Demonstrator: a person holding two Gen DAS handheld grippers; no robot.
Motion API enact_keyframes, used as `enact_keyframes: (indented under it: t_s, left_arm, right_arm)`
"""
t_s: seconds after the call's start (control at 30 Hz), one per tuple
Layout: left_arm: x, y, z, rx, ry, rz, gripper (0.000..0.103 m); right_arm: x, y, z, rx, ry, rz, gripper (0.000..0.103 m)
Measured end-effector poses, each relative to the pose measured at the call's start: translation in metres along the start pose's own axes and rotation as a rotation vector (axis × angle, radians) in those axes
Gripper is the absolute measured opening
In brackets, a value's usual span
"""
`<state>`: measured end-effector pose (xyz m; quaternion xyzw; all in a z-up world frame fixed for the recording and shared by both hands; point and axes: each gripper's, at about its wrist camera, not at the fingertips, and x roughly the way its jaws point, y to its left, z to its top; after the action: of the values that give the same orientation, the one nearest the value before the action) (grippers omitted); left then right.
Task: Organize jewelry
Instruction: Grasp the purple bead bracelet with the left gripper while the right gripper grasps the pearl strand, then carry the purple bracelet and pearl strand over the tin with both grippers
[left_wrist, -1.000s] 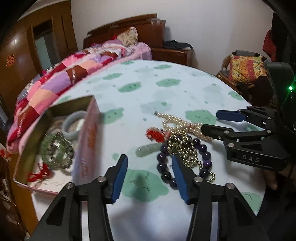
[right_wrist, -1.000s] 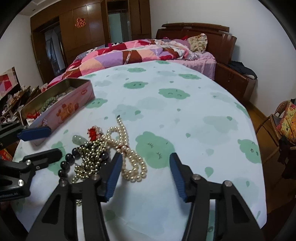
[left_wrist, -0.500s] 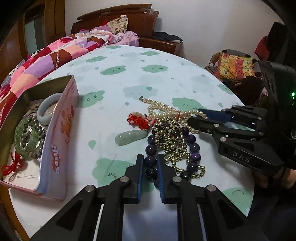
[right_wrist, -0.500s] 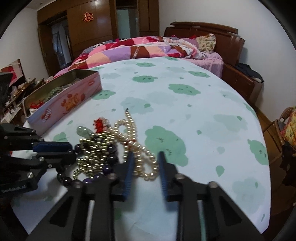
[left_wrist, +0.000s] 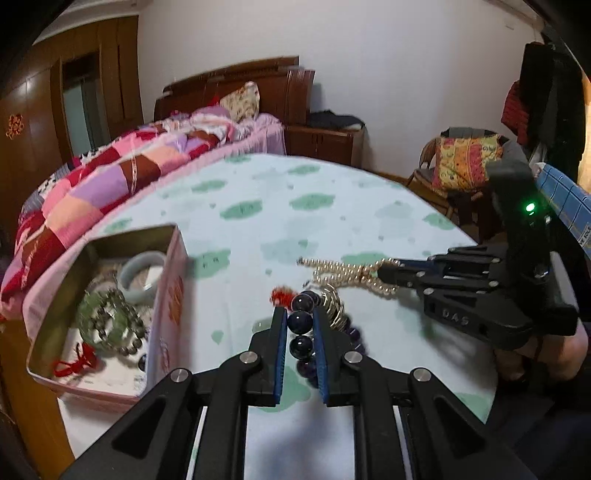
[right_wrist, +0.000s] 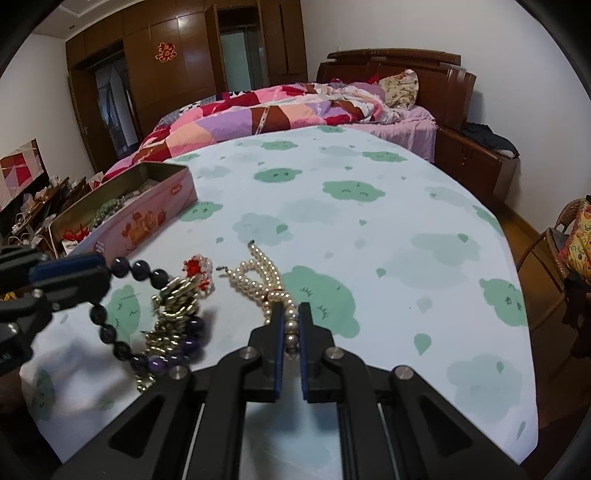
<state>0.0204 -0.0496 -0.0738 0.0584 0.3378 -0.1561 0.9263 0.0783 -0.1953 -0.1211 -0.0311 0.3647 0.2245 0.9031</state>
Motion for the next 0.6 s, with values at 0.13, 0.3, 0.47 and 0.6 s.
enact_keyframes:
  t_s: [0.13,0.3,0.47,0.6]
  left_arm:
    - [-0.008,0.002,0.005,-0.010,-0.032,-0.015,0.013]
    - [-0.017,0.006,0.010,-0.028,-0.059,-0.024,0.013]
    - [-0.030,0.008,0.018,-0.037,-0.092,-0.028,0.013]
    - [-0.041,0.010,0.023,-0.038,-0.116,-0.021,0.013]
  right_arm:
    - [-0.002,-0.002,0.001,0.005,-0.009,-0.001,0.009]
    - [-0.006,-0.004,0.003,0.013,-0.023,-0.003,0.009]
    - [-0.013,-0.005,0.007,0.017,-0.041,-0.004,0.009]
    - [-0.017,-0.005,0.010,0.019,-0.054,-0.003,0.009]
